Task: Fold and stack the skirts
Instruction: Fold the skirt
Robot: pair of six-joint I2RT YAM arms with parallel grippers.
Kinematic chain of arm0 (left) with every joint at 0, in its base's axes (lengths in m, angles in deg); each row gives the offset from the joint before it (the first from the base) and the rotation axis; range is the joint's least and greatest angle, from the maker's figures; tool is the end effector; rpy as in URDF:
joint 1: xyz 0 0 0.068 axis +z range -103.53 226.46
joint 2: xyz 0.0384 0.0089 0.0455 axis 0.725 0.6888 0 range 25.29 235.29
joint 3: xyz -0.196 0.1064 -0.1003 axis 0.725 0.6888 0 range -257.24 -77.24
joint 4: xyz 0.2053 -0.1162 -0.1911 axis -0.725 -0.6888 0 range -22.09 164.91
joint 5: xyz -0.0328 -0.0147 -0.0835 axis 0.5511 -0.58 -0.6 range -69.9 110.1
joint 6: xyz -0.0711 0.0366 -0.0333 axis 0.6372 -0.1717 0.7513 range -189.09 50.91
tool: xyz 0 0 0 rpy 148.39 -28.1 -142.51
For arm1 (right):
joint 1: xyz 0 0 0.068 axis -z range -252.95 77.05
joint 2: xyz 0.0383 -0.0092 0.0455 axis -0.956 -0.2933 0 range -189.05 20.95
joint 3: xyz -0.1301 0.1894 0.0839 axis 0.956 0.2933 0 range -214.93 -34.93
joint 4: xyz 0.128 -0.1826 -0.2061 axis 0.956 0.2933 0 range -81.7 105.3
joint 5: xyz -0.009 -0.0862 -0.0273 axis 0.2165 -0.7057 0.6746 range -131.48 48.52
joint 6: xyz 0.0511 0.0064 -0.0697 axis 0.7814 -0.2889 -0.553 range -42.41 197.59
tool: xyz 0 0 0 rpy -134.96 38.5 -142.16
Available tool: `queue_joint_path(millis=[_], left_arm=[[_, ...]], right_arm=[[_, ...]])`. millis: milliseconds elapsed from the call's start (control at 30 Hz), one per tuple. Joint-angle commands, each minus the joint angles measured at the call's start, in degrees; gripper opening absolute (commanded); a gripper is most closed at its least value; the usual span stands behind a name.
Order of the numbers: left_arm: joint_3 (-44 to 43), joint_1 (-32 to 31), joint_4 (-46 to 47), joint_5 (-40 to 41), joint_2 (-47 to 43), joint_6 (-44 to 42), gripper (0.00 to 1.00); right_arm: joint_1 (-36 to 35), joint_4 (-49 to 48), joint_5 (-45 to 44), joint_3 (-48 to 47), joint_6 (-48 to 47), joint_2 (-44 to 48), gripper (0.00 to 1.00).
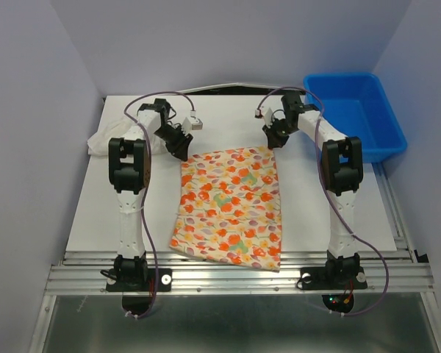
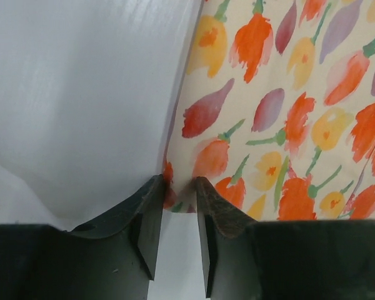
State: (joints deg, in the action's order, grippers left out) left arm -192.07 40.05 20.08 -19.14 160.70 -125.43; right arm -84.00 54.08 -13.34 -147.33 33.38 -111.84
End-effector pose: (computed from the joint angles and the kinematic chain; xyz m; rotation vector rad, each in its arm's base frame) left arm 0.5043 -0.1054 0.1036 1.4243 2.1126 -0.6850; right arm 0.5123 0.1369 0.1116 -1.3128 2.2147 0.4627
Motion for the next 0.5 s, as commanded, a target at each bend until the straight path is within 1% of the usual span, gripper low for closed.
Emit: queue_joint_path(millis=[0,67,100,133,167,200,300,433,467], left_arm=[[0.7,-0.3,-1.8,-0.4,0.5,-1.2,0.28],[0.4,-0.4,-0.9,-0.5,0.6,-0.4,0.23],[0.0,-0.4,-0.5,-0.5,0.7,-0.2,0.15],[-0.3,-0.4,-0.3,-0.6,0.6,-0.2,0.09],[-0.5,-0.4,1.1,-0.6,0.4,1.1,0.01],[-0.7,-0.4,1.8,-0.7,0.0,1.7,0.00],[-1.0,-0.4,6.0,-0.2,-2.1,4.5,0.00],[2.3,-0.4,14.6,2.0,-8.3,8.9,0.00],[3.6,-0.4,18.8,2.8,-9.9,9.5,0.00]], right_arm=[[0.1,-1.0,-0.8,-3.6,-1.0,-0.4,0.01],[0.1,-1.6,-1.2,-3.8,-1.0,-0.5,0.01],[0.1,-1.7,-1.7,-4.0,-1.0,-0.5,0.01],[0.1,-2.7,-2.2,-4.1,-0.6,-0.6,0.01],[0.1,-3.2,-2.9,-4.3,-0.5,-0.8,0.01],[0.1,-3.8,-3.5,-4.7,-0.4,-0.9,0.01],[0.1,-5.8,-6.0,-7.8,1.3,-1.4,0.01],[0.1,-8.5,-8.0,-13.3,2.6,-0.5,0.01],[0.1,-8.8,-8.1,-14.0,2.6,-0.2,0.01]])
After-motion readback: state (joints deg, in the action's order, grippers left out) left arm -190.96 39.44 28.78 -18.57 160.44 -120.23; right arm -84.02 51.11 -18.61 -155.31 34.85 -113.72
